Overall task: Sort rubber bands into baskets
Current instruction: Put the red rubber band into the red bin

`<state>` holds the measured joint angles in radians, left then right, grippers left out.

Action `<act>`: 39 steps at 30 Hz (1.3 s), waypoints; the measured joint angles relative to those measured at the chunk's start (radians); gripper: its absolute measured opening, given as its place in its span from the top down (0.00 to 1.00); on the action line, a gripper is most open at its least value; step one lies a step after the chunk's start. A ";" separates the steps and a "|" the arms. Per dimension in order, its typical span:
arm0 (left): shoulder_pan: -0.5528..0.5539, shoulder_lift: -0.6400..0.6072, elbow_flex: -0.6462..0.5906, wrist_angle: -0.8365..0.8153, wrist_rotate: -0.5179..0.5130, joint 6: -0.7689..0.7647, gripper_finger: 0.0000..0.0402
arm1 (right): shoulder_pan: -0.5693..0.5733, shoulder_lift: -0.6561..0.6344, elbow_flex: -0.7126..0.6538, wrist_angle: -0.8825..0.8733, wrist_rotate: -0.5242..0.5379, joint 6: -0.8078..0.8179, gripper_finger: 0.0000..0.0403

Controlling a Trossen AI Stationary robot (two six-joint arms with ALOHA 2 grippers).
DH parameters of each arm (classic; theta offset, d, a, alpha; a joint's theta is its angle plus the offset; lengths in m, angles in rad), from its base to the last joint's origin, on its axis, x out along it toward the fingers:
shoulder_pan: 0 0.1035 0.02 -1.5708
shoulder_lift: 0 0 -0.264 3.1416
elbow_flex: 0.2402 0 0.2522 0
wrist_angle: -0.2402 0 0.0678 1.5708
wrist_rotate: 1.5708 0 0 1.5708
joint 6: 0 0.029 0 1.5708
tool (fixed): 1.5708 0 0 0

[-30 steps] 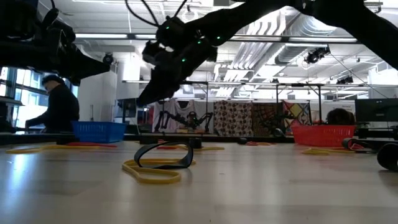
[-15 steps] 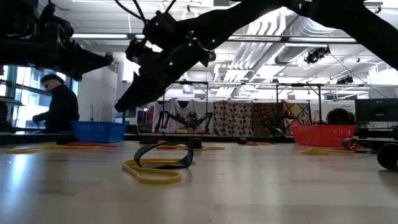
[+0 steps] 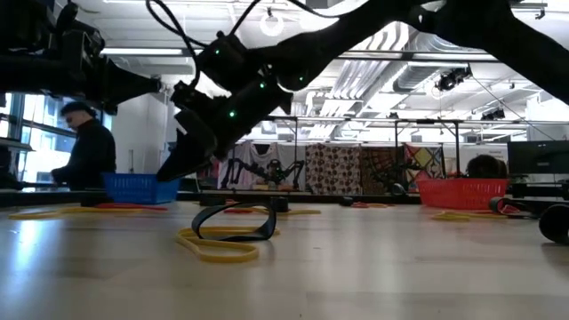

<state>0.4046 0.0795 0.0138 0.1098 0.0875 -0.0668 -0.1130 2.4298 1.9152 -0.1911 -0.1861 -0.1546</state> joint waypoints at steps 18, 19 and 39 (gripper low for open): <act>0.000 0.001 0.000 -0.025 0.004 0.071 1.00 | -0.017 0.093 0.000 0.098 -0.035 -0.012 0.73; 0.000 0.001 0.000 -0.030 0.004 0.071 1.00 | -0.017 0.093 0.000 0.099 -0.033 -0.012 0.73; -0.026 0.001 0.000 -0.069 0.008 0.063 1.00 | 0.001 0.100 0.005 0.049 -0.013 -0.098 0.99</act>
<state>0.3784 0.0803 0.0136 0.0403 0.0952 -0.0039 -0.1121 2.5295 1.9197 -0.1420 -0.1996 -0.2531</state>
